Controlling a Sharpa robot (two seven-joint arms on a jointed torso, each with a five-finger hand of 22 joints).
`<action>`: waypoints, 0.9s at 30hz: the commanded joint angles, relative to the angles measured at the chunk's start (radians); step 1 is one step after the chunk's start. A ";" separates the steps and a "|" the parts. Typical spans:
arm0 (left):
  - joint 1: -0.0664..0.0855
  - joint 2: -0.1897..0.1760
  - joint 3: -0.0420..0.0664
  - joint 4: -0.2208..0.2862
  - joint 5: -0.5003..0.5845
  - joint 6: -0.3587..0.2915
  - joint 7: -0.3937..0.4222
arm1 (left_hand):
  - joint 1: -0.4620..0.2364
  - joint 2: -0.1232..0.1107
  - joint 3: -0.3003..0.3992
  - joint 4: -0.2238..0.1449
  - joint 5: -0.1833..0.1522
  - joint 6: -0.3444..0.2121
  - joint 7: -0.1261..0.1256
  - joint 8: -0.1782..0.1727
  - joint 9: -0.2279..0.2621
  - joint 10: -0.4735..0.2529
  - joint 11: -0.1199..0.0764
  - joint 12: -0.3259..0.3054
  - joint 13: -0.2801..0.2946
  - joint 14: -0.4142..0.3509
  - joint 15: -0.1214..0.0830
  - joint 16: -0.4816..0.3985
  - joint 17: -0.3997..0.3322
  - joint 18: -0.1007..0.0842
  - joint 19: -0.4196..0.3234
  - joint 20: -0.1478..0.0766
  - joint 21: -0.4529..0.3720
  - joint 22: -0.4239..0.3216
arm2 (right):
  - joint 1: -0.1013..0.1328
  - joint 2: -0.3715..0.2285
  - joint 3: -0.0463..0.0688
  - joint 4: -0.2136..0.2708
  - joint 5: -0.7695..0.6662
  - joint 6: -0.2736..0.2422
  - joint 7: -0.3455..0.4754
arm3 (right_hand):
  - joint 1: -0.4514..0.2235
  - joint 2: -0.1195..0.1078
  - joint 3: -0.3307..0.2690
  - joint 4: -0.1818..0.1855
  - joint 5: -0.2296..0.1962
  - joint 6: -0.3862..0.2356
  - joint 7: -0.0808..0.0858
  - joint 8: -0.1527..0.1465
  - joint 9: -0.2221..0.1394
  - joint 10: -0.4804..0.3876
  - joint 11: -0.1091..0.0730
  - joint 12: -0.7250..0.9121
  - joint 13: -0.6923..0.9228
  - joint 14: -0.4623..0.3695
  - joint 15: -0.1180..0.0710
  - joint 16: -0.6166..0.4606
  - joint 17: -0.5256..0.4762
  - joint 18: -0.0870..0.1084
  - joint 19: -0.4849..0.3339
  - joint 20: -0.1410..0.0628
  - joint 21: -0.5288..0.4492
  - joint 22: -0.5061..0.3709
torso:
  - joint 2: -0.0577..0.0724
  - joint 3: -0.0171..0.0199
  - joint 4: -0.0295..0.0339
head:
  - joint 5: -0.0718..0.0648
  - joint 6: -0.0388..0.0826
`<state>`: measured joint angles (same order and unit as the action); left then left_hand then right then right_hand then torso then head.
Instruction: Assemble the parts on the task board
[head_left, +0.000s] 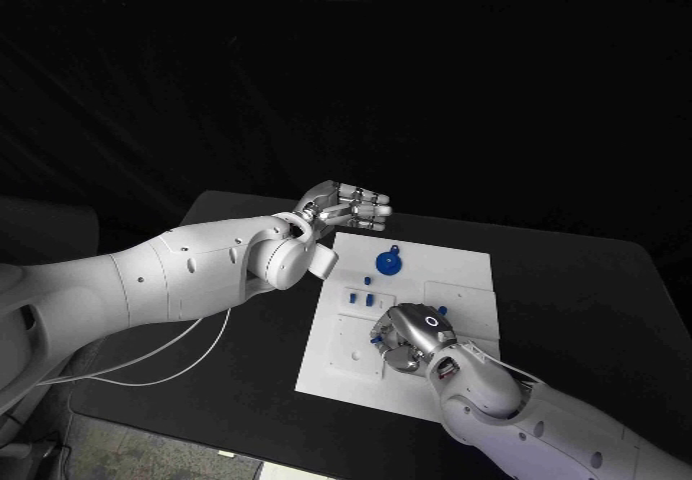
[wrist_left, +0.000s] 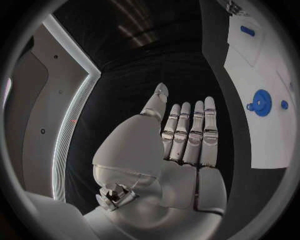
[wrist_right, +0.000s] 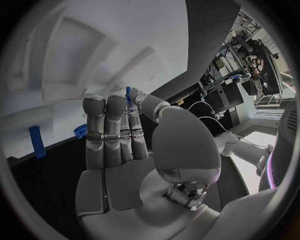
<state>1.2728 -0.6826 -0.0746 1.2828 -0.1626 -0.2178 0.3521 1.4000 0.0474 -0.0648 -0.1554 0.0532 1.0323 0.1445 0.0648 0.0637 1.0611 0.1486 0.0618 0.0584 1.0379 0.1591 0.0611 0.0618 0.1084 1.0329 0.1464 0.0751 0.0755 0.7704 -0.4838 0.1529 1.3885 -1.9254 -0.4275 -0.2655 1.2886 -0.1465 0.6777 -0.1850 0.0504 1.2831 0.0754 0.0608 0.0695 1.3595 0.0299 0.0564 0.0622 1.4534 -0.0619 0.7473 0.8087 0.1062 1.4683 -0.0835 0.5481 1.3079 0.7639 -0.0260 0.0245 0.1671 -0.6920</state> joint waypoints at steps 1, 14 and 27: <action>0.001 0.002 0.001 0.002 0.006 0.018 0.003 | 0.000 0.010 0.000 0.008 0.000 0.008 0.000 -0.001 -0.001 0.000 0.003 0.000 0.000 0.000 0.001 -0.001 -0.001 0.000 0.006 0.002 0.005 -0.001 | -0.003 0.002 -0.004 -0.007 -0.029 0.047 -0.031 | 0.004 0.005 0.000 -0.002 0.003 0.008 -0.001 0.003 0.001 0.016 -0.011 0.004 0.001 -0.002 -0.007 -0.006 0.001 0.011 0.019 -0.005 0.004 0.030 | 0.000 0.0002 0.0000 | 0.000 0.000; 0.001 0.001 0.001 0.002 0.005 0.022 0.000 | 0.002 0.012 0.000 0.010 0.000 0.007 0.000 -0.001 -0.001 0.000 0.003 0.000 0.000 -0.001 0.001 -0.001 -0.001 0.000 0.005 0.002 0.005 -0.001 | -0.003 0.010 -0.006 -0.003 -0.050 -0.013 -0.074 | 0.002 0.007 -0.001 -0.007 0.002 0.009 -0.002 0.004 0.001 0.016 -0.011 0.004 0.001 -0.002 -0.007 -0.006 0.003 0.010 0.020 -0.006 0.010 0.033 | 0.000 0.0003 0.0010 | -0.004 0.000; 0.001 0.000 0.001 0.003 0.005 0.024 -0.002 | 0.003 0.013 -0.001 0.011 -0.001 0.007 0.000 -0.001 -0.001 -0.001 0.003 0.000 0.000 -0.002 0.001 -0.001 -0.001 0.000 0.005 0.002 0.005 -0.001 | -0.003 0.000 -0.006 0.031 -0.040 -0.058 -0.068 | 0.001 0.005 0.002 -0.007 0.001 0.011 -0.002 0.003 0.001 0.019 -0.012 0.004 0.001 -0.001 -0.008 -0.005 0.005 0.012 0.022 -0.007 0.015 0.035 | 0.000 0.0005 0.0001 | -0.003 0.002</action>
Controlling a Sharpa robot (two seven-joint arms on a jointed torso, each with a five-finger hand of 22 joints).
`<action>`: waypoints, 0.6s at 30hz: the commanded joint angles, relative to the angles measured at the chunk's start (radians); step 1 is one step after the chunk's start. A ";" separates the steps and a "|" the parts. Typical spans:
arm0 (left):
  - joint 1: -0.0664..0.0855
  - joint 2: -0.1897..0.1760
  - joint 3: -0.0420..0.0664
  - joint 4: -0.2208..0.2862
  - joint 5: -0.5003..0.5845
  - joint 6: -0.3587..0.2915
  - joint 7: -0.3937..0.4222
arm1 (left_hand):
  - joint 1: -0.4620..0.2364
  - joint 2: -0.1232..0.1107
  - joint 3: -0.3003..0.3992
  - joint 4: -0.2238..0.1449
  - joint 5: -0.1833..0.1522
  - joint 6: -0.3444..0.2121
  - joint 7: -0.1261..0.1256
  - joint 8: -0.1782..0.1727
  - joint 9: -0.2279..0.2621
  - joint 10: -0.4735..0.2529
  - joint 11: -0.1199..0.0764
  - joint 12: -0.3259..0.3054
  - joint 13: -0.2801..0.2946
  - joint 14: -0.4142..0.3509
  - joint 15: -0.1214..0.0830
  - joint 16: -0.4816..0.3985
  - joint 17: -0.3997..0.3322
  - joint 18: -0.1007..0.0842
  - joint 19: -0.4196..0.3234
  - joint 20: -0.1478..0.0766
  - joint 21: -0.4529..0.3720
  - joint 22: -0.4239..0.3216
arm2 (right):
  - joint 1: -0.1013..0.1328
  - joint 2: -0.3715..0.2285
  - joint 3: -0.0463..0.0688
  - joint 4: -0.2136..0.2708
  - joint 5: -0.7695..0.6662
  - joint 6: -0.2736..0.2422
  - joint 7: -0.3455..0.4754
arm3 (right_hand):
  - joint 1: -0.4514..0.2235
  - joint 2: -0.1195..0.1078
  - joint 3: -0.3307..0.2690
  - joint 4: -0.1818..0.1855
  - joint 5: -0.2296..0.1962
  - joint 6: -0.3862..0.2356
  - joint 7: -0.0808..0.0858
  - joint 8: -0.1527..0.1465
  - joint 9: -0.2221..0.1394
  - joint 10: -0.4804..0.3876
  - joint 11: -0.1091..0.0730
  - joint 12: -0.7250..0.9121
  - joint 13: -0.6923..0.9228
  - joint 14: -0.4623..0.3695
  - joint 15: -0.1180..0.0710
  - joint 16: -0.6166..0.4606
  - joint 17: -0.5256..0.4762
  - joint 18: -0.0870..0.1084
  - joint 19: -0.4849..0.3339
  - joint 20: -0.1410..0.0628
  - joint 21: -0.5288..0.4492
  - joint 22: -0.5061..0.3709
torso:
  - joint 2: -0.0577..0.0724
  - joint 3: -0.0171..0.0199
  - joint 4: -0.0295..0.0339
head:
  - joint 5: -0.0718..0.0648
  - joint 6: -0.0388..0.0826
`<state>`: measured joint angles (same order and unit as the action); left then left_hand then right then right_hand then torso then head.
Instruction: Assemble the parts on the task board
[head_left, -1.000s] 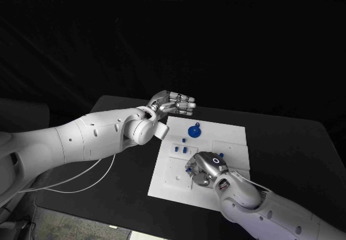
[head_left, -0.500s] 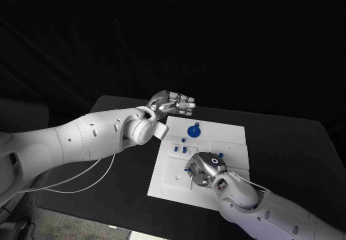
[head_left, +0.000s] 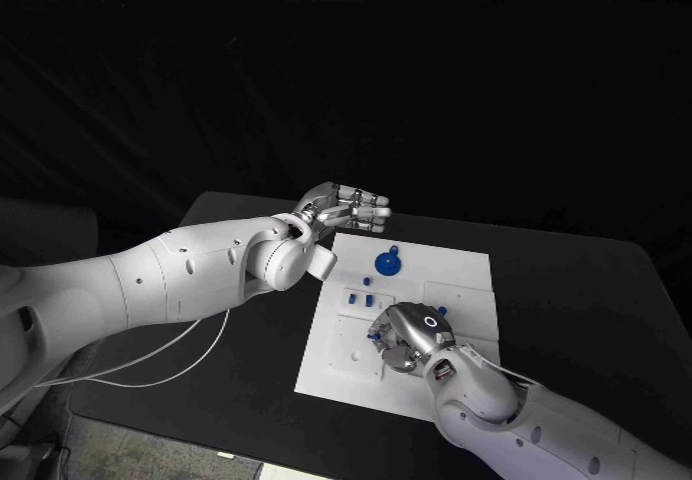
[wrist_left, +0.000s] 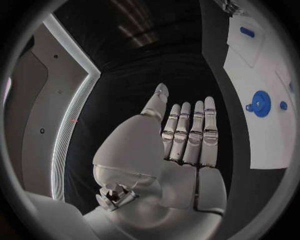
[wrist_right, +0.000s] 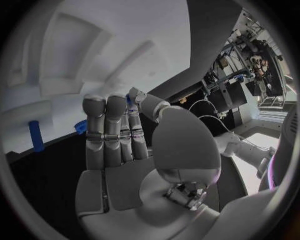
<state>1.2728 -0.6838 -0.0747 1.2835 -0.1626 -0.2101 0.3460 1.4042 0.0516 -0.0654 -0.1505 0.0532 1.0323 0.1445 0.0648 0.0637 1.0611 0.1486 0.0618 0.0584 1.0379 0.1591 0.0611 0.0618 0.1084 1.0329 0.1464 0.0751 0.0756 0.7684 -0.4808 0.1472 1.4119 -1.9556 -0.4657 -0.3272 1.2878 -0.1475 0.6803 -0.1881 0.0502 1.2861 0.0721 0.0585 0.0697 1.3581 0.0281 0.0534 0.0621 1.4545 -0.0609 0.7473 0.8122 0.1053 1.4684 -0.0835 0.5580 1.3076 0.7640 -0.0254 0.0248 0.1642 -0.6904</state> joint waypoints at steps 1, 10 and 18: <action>0.001 0.001 0.001 0.002 0.005 0.016 0.003 | -0.001 0.008 0.000 0.006 -0.001 0.007 0.000 -0.001 -0.001 -0.001 0.003 0.000 0.000 -0.002 0.001 -0.001 -0.001 0.000 0.005 0.002 0.005 -0.001 | -0.001 -0.005 0.000 0.011 -0.009 -0.014 -0.007 | 0.002 0.006 0.000 -0.004 0.002 0.008 0.001 0.006 0.001 0.021 -0.010 0.007 0.001 -0.002 -0.009 -0.005 0.002 0.013 0.022 -0.007 0.005 0.035 | 0.000 -0.0001 -0.0002 | 0.000 0.001; 0.001 0.000 0.001 0.002 0.005 0.019 0.000 | -0.005 0.011 -0.003 0.012 -0.001 0.005 0.001 -0.001 -0.001 -0.003 0.004 0.000 0.000 -0.003 0.002 -0.001 -0.001 0.000 0.005 0.002 0.005 -0.002 | 0.011 -0.015 0.002 0.039 -0.025 0.115 -0.035 | 0.002 0.010 -0.003 -0.003 0.002 0.006 0.002 0.006 0.001 0.019 -0.010 0.007 0.001 -0.003 -0.008 -0.006 0.004 0.012 0.019 -0.006 0.008 0.038 | -0.001 -0.0019 0.0002 | 0.001 -0.001; 0.001 0.002 0.001 0.002 0.005 0.020 -0.002 | -0.006 0.011 -0.005 0.016 -0.001 0.004 0.001 -0.002 -0.001 -0.003 0.004 0.000 0.000 -0.003 0.002 -0.001 -0.001 0.000 0.004 0.003 0.005 -0.002 | 0.023 -0.006 0.002 0.038 -0.044 0.202 -0.079 | 0.002 0.014 -0.006 -0.006 0.003 0.003 0.002 0.006 0.003 0.018 -0.009 0.007 0.001 -0.004 -0.008 -0.006 0.005 0.013 0.018 -0.006 0.007 0.039 | 0.000 -0.0029 0.0012 | 0.005 -0.005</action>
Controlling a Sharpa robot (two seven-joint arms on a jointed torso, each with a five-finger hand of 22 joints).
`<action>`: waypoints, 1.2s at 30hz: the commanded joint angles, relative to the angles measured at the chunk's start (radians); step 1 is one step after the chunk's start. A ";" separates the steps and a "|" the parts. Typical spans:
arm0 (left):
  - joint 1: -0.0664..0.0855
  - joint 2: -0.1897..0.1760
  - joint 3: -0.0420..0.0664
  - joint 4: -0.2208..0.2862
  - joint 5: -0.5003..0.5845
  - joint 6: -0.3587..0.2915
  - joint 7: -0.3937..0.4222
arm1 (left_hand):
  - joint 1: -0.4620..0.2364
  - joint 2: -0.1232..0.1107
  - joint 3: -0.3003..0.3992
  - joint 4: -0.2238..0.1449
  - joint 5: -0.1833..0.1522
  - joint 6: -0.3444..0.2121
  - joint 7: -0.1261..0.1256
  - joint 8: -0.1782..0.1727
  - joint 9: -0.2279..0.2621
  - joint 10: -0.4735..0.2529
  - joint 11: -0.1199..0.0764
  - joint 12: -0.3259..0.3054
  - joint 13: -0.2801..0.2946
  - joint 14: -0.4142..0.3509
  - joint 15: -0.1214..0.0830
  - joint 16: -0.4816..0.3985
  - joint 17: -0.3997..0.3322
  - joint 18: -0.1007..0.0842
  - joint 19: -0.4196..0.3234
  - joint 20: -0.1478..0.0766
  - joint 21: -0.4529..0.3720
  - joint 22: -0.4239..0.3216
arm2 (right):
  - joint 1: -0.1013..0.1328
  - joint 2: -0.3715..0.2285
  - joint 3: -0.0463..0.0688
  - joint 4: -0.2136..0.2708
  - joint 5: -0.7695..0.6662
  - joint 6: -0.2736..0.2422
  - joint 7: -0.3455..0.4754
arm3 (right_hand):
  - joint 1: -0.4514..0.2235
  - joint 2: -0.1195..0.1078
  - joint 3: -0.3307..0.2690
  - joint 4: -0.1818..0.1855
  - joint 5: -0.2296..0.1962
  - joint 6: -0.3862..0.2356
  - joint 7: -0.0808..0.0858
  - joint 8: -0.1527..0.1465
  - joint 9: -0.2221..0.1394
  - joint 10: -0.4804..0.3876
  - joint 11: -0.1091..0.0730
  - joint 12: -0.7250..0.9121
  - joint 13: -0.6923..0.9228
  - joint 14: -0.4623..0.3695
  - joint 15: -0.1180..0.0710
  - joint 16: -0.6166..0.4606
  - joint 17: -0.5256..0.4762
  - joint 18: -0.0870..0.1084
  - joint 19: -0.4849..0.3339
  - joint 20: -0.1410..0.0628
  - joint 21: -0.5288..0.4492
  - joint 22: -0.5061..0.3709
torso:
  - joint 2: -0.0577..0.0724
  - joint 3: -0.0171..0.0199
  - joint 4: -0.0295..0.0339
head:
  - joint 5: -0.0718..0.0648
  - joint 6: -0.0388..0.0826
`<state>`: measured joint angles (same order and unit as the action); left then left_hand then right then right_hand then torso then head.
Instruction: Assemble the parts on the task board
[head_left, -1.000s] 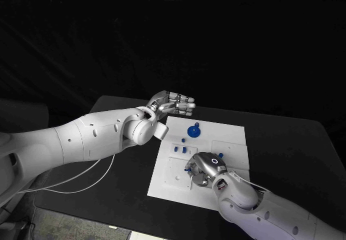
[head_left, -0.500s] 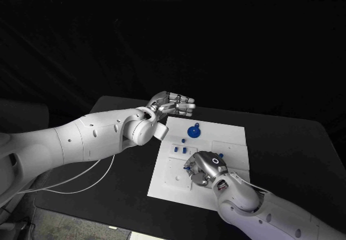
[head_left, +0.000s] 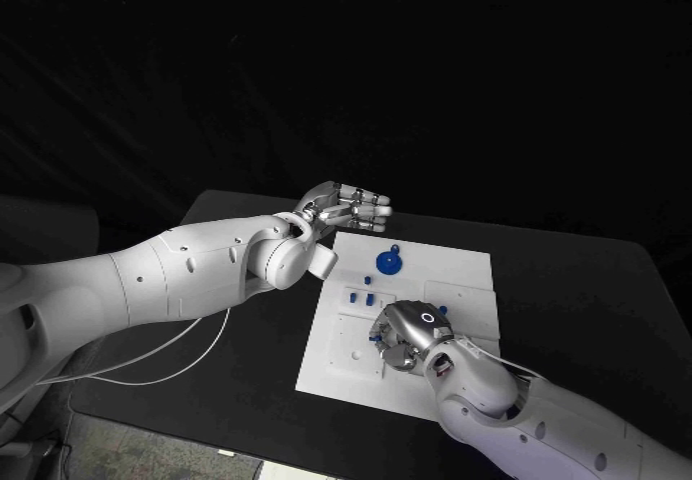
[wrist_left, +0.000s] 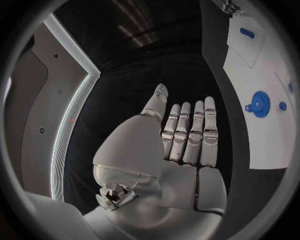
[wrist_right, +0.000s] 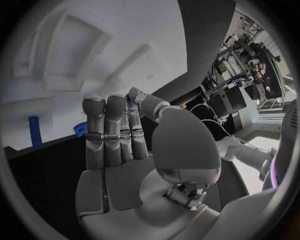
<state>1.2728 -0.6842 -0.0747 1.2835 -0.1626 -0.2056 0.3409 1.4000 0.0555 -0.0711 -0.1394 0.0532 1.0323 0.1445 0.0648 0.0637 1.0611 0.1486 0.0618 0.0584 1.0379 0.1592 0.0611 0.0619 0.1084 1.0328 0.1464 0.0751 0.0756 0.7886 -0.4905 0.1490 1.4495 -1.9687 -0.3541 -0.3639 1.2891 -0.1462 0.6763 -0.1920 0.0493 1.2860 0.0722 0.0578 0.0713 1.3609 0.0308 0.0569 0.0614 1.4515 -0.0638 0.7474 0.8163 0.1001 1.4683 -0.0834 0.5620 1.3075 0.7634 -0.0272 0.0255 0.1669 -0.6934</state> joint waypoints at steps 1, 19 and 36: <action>0.001 0.002 0.001 0.002 0.005 0.016 0.003 | -0.002 0.007 0.001 0.005 -0.001 0.004 0.001 -0.002 -0.001 -0.003 0.004 0.000 0.000 -0.003 0.002 -0.001 -0.001 0.000 0.004 0.003 0.005 -0.002 | 0.004 0.006 0.000 -0.001 -0.033 0.095 -0.050 | 0.000 0.013 -0.002 -0.002 0.004 0.003 0.002 0.006 0.001 0.015 -0.012 0.003 0.002 -0.001 -0.005 -0.007 0.001 0.018 0.018 -0.006 0.003 0.039 | 0.000 -0.0013 0.0002 | 0.003 -0.002; 0.001 0.004 0.001 0.001 0.005 0.019 0.001 | -0.003 0.008 -0.001 0.010 -0.001 0.004 0.001 -0.001 -0.001 -0.004 0.004 0.000 0.000 -0.004 0.002 -0.001 -0.001 0.000 0.004 0.003 0.004 -0.002 | 0.015 0.024 0.000 -0.001 -0.053 0.099 -0.139 | -0.002 0.018 -0.002 -0.007 0.003 0.003 0.002 0.007 0.003 0.015 -0.012 0.003 0.002 -0.002 -0.005 -0.008 0.004 0.019 0.019 -0.006 0.007 0.042 | 0.001 0.0013 -0.0003 | 0.007 -0.006; 0.001 0.006 0.001 0.000 0.005 0.020 -0.001 | -0.002 0.008 -0.002 0.017 -0.002 0.003 0.002 -0.001 -0.001 -0.005 0.005 0.000 0.000 -0.005 0.002 -0.001 -0.001 0.000 0.004 0.003 0.004 -0.002 | 0.021 0.029 0.000 -0.005 -0.050 0.150 -0.135 | -0.004 0.020 -0.003 -0.009 0.003 0.002 0.002 0.007 0.003 0.015 -0.012 0.003 0.002 -0.002 -0.006 -0.009 0.007 0.019 0.018 -0.006 0.006 0.042 | 0.001 0.0014 -0.0006 | 0.008 -0.011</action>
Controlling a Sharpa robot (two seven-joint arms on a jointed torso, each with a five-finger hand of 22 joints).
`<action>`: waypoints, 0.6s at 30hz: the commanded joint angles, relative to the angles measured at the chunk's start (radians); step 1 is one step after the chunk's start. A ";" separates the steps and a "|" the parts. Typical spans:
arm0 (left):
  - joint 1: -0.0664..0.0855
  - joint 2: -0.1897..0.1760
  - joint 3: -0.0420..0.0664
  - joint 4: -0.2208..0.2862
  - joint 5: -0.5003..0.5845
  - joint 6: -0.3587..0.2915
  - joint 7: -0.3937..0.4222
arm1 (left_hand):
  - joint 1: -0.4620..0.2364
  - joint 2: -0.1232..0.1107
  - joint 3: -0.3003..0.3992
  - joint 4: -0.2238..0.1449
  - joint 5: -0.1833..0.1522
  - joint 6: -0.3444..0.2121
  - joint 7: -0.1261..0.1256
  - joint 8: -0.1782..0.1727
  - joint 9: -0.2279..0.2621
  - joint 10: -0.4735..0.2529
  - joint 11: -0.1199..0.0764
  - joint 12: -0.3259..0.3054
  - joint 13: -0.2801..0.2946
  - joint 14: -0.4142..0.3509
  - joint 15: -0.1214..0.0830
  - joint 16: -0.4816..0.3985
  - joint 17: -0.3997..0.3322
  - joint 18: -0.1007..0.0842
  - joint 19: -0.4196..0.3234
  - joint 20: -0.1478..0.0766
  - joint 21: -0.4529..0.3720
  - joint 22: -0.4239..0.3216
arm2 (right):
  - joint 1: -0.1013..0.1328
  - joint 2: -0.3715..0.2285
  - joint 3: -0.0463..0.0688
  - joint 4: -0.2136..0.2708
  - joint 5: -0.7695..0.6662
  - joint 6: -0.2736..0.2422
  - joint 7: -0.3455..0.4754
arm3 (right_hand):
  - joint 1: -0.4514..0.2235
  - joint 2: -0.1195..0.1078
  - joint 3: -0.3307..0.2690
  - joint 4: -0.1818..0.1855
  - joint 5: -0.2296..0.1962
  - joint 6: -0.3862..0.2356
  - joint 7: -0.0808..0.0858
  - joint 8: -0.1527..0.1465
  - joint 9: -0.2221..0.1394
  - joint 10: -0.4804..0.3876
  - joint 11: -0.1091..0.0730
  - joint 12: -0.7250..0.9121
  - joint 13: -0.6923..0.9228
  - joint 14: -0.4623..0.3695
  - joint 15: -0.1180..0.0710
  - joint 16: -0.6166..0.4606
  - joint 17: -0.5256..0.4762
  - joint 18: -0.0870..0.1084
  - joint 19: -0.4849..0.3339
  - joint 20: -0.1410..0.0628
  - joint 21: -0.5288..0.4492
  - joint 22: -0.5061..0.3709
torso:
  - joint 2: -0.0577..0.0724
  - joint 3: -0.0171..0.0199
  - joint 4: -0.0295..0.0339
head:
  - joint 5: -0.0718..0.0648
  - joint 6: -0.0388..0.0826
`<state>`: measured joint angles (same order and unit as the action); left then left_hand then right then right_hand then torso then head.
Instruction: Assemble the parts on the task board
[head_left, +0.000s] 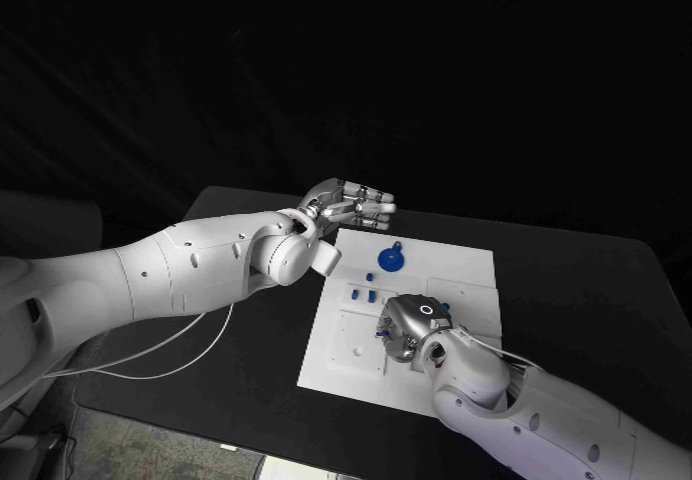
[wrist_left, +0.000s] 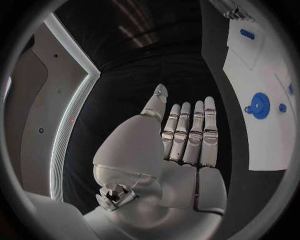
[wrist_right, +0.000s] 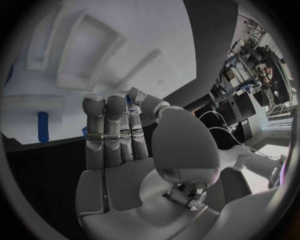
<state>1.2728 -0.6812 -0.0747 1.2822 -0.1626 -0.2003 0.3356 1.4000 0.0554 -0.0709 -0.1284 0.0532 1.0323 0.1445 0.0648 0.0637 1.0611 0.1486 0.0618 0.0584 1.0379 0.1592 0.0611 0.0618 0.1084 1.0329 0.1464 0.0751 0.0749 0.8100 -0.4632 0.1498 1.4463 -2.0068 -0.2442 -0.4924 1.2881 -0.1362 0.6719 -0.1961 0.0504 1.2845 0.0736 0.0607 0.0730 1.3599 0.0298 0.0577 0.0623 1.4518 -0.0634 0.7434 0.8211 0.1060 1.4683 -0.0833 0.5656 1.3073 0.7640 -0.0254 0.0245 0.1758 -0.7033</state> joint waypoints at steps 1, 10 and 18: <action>0.001 0.003 0.001 0.001 0.005 0.015 0.004 | -0.002 0.008 -0.002 0.006 -0.002 0.003 0.002 -0.001 -0.001 -0.005 0.005 0.000 0.000 -0.005 0.002 -0.001 -0.001 0.000 0.004 0.003 0.004 -0.001 | 0.000 0.002 -0.001 -0.001 -0.011 0.040 -0.006 | -0.003 0.010 0.001 -0.005 0.002 0.004 0.001 0.004 0.001 0.016 -0.011 0.003 0.001 -0.003 -0.006 -0.005 0.002 0.014 0.018 -0.006 0.002 0.042 | 0.000 -0.0005 0.0004 | -0.001 -0.001; 0.001 0.003 0.001 0.001 0.005 0.015 0.004 | -0.002 0.008 -0.002 0.006 -0.002 0.003 0.002 -0.001 -0.001 -0.005 0.005 0.000 0.000 -0.005 0.002 -0.001 -0.001 0.000 0.004 0.003 0.004 -0.001 | 0.002 0.005 -0.001 -0.002 -0.010 0.060 -0.004 | -0.003 0.012 -0.001 -0.007 0.002 0.003 0.001 0.004 0.002 0.016 -0.011 0.003 0.001 -0.003 -0.006 -0.006 0.004 0.013 0.018 -0.006 0.002 0.043 | 0.000 -0.0013 0.0003 | -0.002 -0.003; 0.001 0.003 0.001 0.000 0.005 0.016 0.004 | -0.002 0.008 -0.002 0.006 -0.002 0.003 0.002 -0.001 -0.001 -0.005 0.005 0.000 0.000 -0.005 0.002 -0.001 -0.001 0.000 0.004 0.003 0.004 -0.001 | 0.004 0.007 -0.001 -0.002 -0.010 0.070 -0.005 | -0.004 0.013 -0.002 -0.009 0.002 0.003 0.001 0.004 0.002 0.016 -0.011 0.003 0.001 -0.003 -0.006 -0.007 0.006 0.013 0.018 -0.007 0.002 0.044 | 0.000 -0.0011 0.0007 | -0.002 -0.006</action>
<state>1.2728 -0.6801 -0.0747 1.2813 -0.1626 -0.1988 0.3337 1.4000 0.0554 -0.0709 -0.1285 0.0532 1.0323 0.1445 0.0648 0.0637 1.0611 0.1485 0.0618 0.0584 1.0379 0.1591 0.0611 0.0618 0.1085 1.0329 0.1464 0.0751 0.0750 0.8157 -0.4568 0.1494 1.4458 -2.0078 -0.2097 -0.4940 1.2838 -0.1324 0.6706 -0.1974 0.0504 1.2843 0.0737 0.0584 0.0741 1.3581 0.0280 0.0575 0.0623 1.4498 -0.0654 0.7434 0.8261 0.1070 1.4683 -0.0833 0.5656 1.3073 0.7640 -0.0267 0.0250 0.1738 -0.7085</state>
